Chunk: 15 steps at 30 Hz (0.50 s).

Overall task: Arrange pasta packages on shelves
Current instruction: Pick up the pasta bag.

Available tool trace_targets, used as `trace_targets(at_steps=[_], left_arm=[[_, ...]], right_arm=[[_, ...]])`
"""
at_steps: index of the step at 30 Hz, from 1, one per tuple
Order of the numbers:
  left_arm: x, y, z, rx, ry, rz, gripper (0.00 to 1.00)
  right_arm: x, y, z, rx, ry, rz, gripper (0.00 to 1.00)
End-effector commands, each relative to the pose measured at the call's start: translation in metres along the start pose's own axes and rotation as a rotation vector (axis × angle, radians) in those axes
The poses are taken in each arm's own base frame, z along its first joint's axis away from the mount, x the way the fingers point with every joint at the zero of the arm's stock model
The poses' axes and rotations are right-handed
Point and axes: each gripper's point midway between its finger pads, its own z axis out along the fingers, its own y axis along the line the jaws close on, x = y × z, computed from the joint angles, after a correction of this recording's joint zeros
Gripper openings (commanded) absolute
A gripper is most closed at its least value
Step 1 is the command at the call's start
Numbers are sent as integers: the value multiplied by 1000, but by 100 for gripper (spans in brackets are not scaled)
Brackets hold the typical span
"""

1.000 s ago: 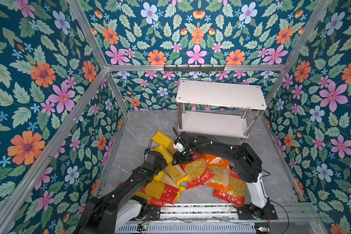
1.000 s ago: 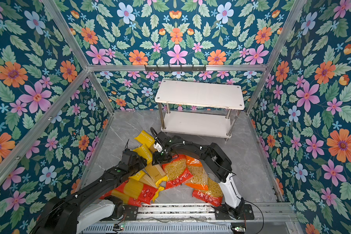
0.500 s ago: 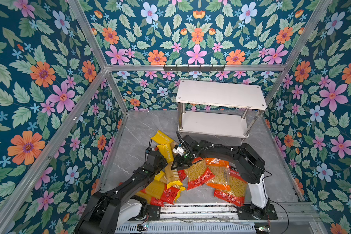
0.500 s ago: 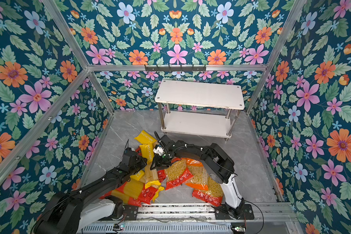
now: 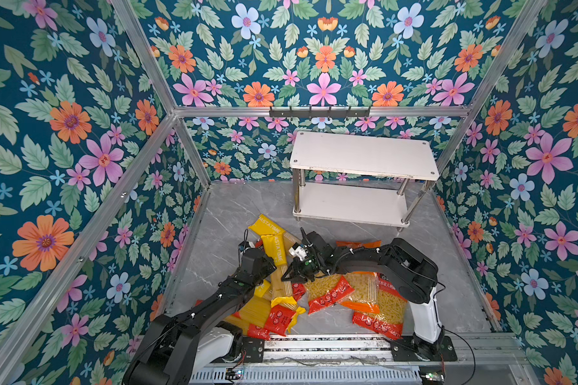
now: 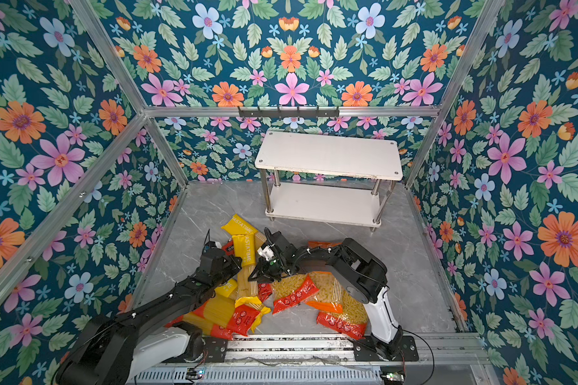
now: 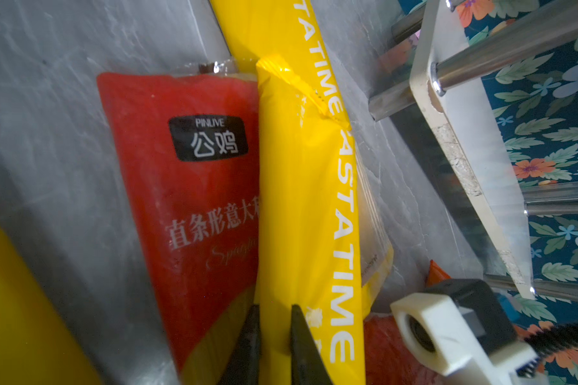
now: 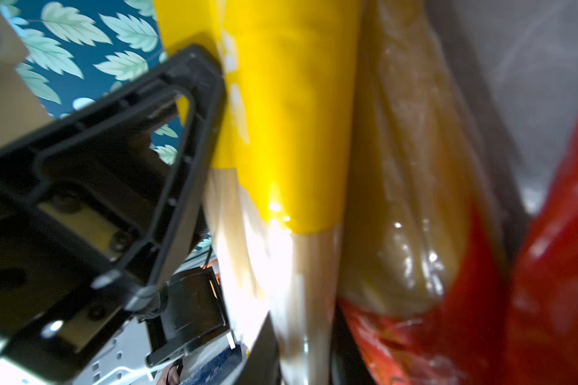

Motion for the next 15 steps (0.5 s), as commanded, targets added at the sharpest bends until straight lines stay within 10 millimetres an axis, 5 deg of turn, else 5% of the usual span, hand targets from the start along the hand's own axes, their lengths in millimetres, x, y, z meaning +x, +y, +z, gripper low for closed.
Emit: trace_targets(at_steps=[1, 7, 15], left_arm=[[3, 6, -8, -53, 35, 24, 17], [-38, -33, -36, 18, -30, 120, 53], [-58, -117, -62, 348, -18, 211, 79]], right_arm=[[-21, 23, -11, -52, -121, -54, 13], [-12, 49, -41, -134, -155, -201, 1], [11, 82, -98, -203, -293, -484, 0]])
